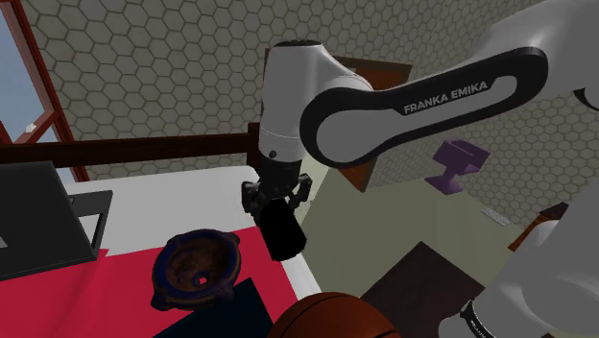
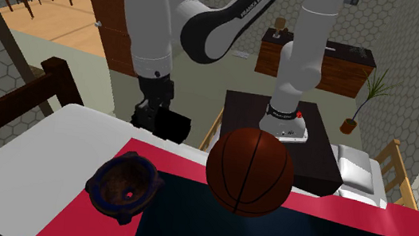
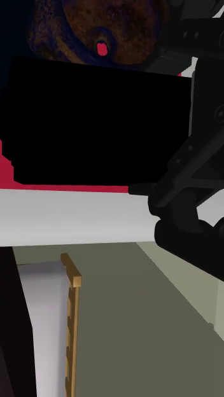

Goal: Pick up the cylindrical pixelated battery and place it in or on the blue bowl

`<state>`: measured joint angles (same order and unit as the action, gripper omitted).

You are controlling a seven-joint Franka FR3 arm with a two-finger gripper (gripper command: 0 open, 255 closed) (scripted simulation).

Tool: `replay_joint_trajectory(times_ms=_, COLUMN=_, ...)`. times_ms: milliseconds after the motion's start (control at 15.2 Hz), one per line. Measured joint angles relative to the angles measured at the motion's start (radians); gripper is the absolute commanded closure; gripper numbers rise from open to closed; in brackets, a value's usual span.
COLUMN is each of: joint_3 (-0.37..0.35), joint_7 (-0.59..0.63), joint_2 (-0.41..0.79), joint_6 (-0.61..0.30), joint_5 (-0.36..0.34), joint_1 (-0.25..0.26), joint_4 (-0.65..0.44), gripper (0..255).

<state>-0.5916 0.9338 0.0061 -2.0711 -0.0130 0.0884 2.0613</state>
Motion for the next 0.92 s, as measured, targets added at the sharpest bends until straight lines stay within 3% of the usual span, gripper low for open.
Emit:
replay_joint_trajectory(times_ms=594, joint_3=0.003, joint_7=-0.013, joint_2=-0.030, joint_6=0.115, joint_5=0.019, joint_1=-0.002, joint_4=-0.090, gripper=255)
replay_joint_trajectory(times_ms=924, joint_3=-0.031, joint_7=0.091, joint_2=0.126, joint_6=0.179, joint_5=-0.076, joint_1=0.045, joint_4=-0.279, gripper=255)
